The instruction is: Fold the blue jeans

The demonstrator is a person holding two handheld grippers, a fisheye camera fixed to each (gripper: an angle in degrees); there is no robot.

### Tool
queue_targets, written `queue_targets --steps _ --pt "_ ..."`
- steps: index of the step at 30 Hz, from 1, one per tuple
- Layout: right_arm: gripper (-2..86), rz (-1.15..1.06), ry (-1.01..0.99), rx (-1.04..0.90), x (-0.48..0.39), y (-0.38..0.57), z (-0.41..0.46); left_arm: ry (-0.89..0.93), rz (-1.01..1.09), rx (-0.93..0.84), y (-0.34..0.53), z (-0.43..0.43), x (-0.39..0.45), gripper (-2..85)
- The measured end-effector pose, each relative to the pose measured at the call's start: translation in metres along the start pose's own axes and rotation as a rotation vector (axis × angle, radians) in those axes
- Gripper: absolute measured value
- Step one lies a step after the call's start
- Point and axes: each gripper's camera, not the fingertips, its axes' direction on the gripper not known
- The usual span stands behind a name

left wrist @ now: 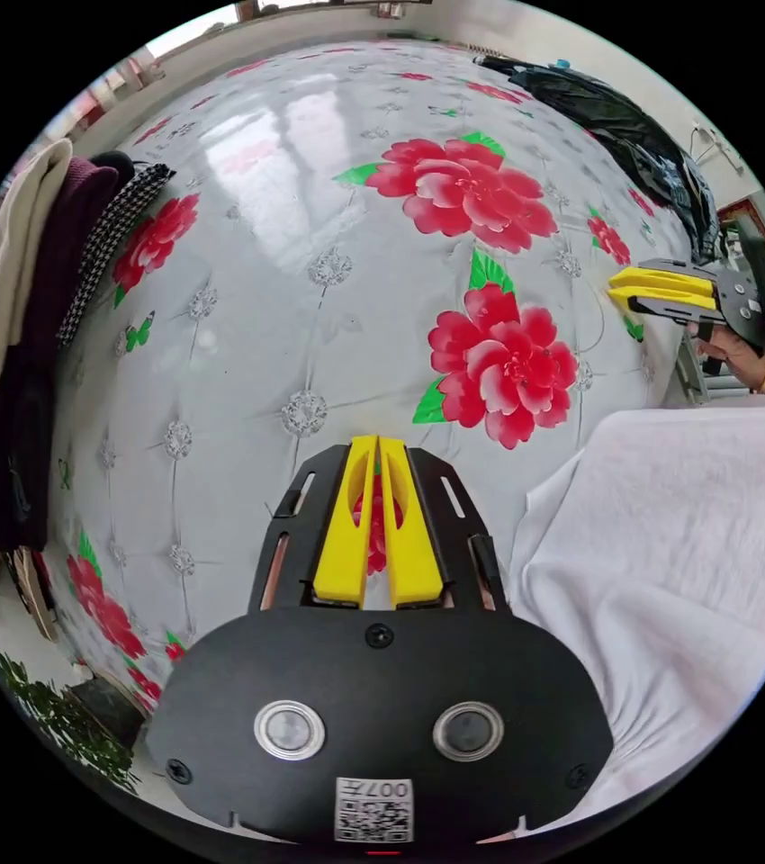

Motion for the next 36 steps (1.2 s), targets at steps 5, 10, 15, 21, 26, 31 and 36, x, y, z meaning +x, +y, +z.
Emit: queue_targets --steps 5,10,15,21,26,31,36 --pt "6.4 0.341 0.008 0.137 0.085 0.025 -0.019 0.068 -0.205 -0.025 -0.015 0.010 -0.019 -1.0" --pt "7.5 0.922 0.168 0.389 0.243 0.129 -0.063 0.095 -0.413 -0.041 -0.028 0.009 -0.023 -1.0" --pt "8.4 1.603 0.238 0.897 0.395 0.305 -0.113 0.249 -0.511 0.063 -0.053 -0.003 0.003 -1.0" --pt "10.0 1.642 0.340 0.949 0.492 0.361 -0.115 0.214 -0.402 -0.093 -0.116 0.002 0.041 -1.0" --pt "10.3 1.574 0.378 0.760 0.551 0.354 -0.091 0.226 -0.365 -0.156 -0.154 0.014 0.059 -1.0" --pt "7.6 1.534 0.323 0.693 0.568 0.366 -0.089 0.228 -0.291 -0.163 -0.169 0.011 0.075 -1.0" --pt "4.1 1.535 0.163 0.936 0.543 0.416 -0.104 0.272 -0.235 -0.120 -0.152 -0.003 0.072 -1.0"
